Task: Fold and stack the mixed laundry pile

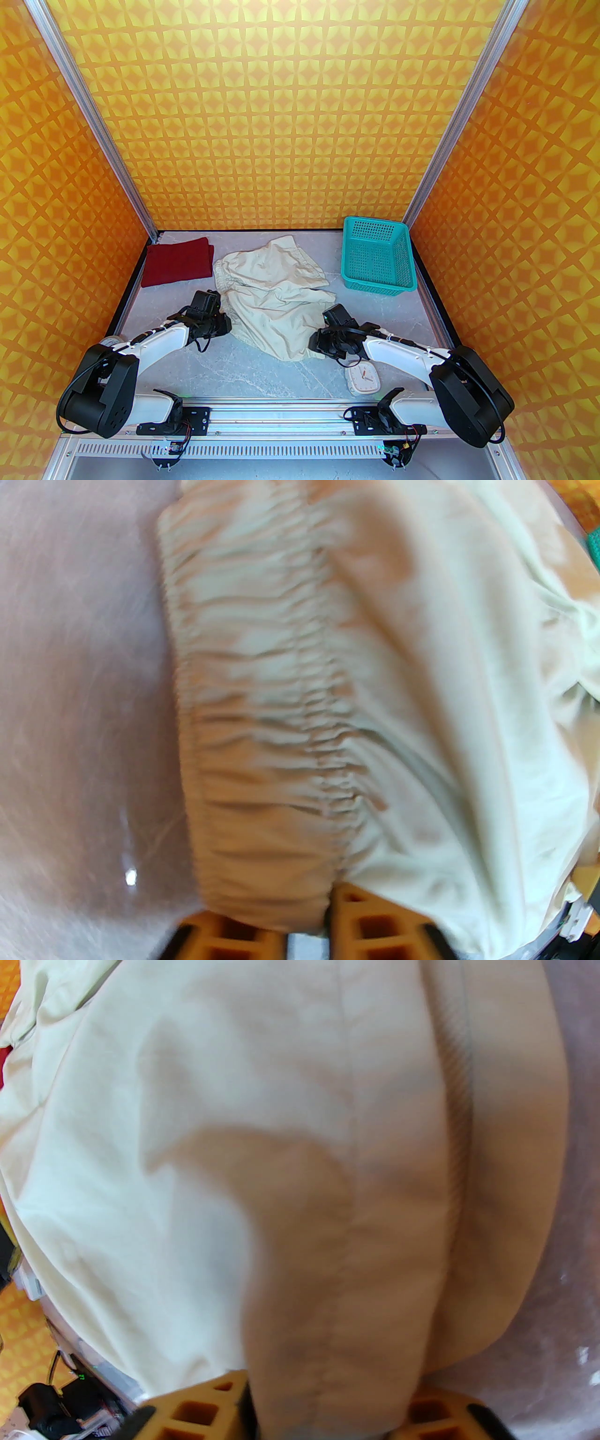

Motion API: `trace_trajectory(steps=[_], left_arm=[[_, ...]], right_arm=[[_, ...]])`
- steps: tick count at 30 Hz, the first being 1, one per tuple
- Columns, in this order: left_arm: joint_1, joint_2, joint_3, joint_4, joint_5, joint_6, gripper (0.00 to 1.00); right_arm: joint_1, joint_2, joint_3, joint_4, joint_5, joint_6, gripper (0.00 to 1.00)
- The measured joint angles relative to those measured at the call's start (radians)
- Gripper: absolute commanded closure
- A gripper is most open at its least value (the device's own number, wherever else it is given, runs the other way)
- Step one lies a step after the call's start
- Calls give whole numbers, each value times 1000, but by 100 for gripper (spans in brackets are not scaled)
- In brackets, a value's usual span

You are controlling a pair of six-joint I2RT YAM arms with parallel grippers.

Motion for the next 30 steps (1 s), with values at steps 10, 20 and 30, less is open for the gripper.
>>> trace_trajectory(steps=[10, 20, 30], left_arm=[[0, -444, 61, -98, -20, 98, 100], [-82, -673, 613, -393, 27, 348, 100], [-104, -413, 1289, -635, 143, 416, 100]], right_arm=[[-26, -186, 302, -156, 177, -140, 100], [-27, -456, 703, -356, 242, -300, 100], [-19, -246, 1379, -644, 269, -409, 100]])
